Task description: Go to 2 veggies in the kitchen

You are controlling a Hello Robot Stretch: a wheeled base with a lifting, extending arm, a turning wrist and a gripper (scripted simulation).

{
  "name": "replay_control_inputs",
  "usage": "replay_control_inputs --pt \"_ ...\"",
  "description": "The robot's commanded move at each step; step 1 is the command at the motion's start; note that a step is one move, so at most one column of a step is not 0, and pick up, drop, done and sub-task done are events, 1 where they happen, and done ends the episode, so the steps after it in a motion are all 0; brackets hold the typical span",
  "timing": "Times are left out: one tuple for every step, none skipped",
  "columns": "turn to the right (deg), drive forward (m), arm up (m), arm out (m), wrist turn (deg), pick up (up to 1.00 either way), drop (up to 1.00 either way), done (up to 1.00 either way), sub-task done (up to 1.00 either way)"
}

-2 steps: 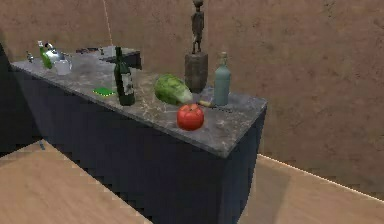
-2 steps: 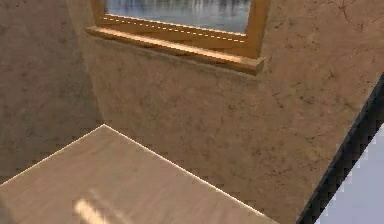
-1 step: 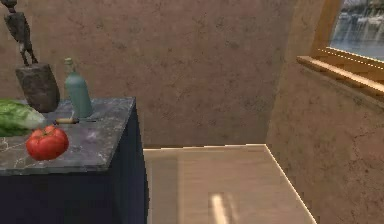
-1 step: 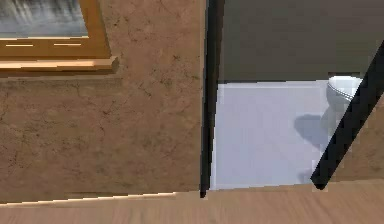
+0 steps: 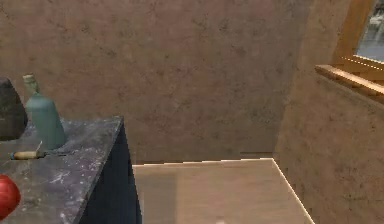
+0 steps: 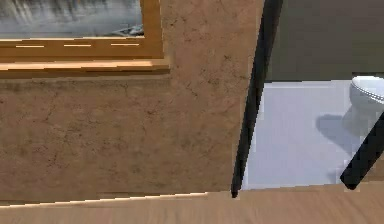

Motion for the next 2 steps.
replay_control_inputs --pt "-45.0 0.00 0.00 0.00 0.0 0.00 0.00 0.00 0.00" --pt "0.0 0.00 0.00 0.00 0.0 0.00 0.00 1.00 0.00"
